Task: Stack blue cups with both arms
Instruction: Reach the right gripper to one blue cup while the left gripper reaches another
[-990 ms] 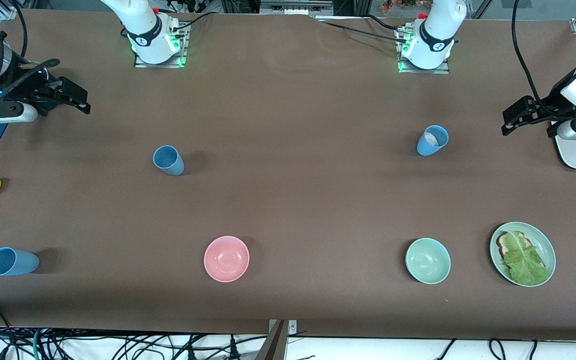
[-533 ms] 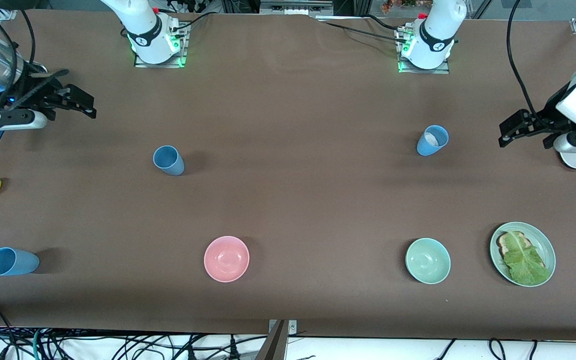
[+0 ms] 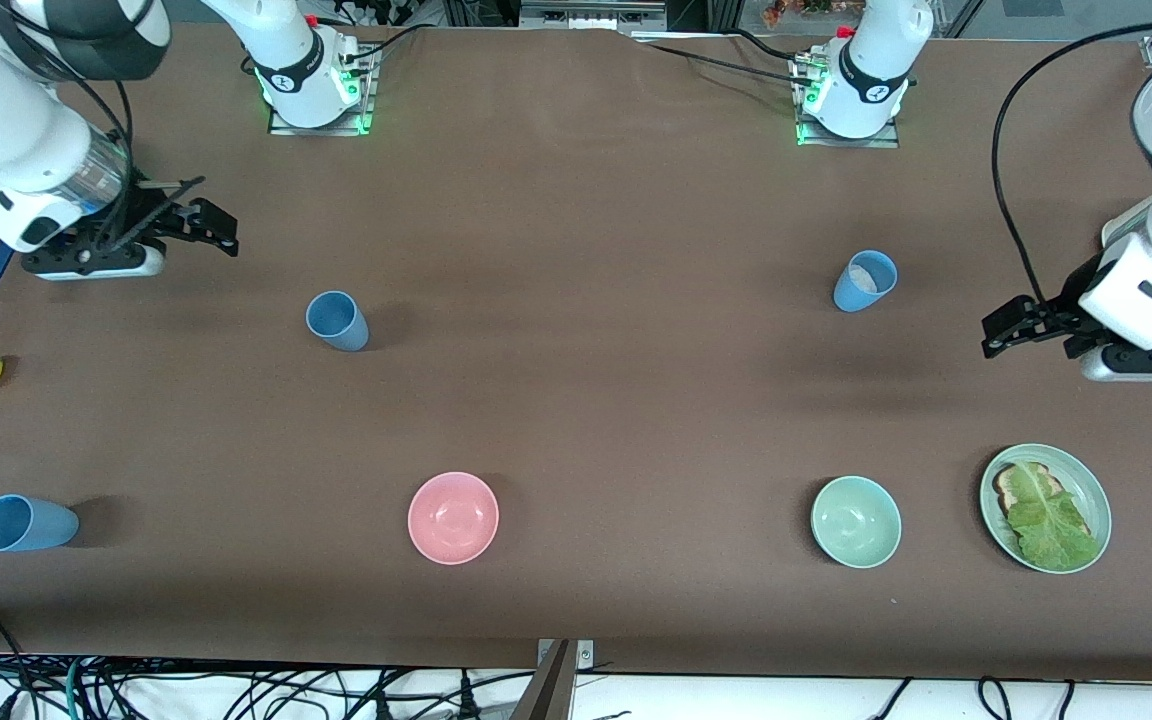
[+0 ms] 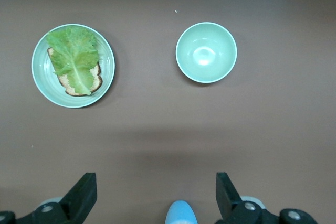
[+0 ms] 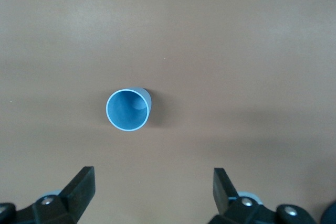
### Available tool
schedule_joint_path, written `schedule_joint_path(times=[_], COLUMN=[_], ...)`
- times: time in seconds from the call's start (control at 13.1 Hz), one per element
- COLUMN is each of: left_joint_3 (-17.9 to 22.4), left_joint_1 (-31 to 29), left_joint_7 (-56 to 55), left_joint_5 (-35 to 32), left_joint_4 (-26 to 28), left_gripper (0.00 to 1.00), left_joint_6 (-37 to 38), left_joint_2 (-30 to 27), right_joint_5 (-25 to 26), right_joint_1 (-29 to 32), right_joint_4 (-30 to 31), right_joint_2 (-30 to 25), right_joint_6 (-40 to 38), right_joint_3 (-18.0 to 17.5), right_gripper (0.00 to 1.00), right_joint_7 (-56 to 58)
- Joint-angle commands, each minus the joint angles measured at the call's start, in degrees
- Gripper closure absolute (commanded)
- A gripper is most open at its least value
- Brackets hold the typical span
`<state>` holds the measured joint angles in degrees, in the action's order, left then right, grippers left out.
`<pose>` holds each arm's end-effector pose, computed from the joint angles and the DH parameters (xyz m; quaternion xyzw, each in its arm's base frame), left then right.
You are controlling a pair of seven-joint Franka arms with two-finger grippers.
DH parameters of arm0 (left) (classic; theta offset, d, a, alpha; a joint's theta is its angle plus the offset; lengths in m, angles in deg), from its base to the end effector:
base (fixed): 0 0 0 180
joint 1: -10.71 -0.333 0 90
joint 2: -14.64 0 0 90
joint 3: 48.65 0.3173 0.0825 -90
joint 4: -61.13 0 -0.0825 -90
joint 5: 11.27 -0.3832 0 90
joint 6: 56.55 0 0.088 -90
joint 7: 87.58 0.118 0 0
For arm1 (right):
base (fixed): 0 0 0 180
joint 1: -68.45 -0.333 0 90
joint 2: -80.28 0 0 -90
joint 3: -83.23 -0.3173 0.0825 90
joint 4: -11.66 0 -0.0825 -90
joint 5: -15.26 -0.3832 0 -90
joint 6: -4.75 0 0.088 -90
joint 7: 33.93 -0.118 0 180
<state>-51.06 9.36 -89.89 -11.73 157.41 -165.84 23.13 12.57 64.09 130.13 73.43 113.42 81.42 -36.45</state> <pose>0.6169 -0.0094 0.5061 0.9992 0.0101 0.0395 0.0004 0.5091 0.0594 0.4710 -0.9992 -0.0236 0.0272 0.0181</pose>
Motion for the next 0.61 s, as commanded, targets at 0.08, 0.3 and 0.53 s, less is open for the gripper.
schedule_joint_path(times=[0.08,0.3,0.53], left_joint_3=[-0.1,-0.1,-0.1], left_joint_1=[-0.1,-0.7,-1.0], left_joint_7=[0.0,0.2,0.4], left_joint_5=[-1.5,-1.5,-1.5], left_joint_4=[7.9,14.0,17.7], left_gripper=[0.0,0.0,0.0], left_joint_6=[-7.6,-14.0,-16.9], left_joint_2=[-1.2,-1.4,-1.4], right_joint_5=[-0.1,0.0,0.0], right_joint_1=[0.1,0.0,-0.2], right_joint_4=[6.9,11.7,13.6], right_joint_2=[-2.0,-1.6,0.8], right_joint_6=[6.1,12.6,16.9], right_joint_3=[-1.2,-1.7,-2.1], right_gripper=[0.05,0.15,0.32], right_joint_7=[-0.2,-0.2,-0.4])
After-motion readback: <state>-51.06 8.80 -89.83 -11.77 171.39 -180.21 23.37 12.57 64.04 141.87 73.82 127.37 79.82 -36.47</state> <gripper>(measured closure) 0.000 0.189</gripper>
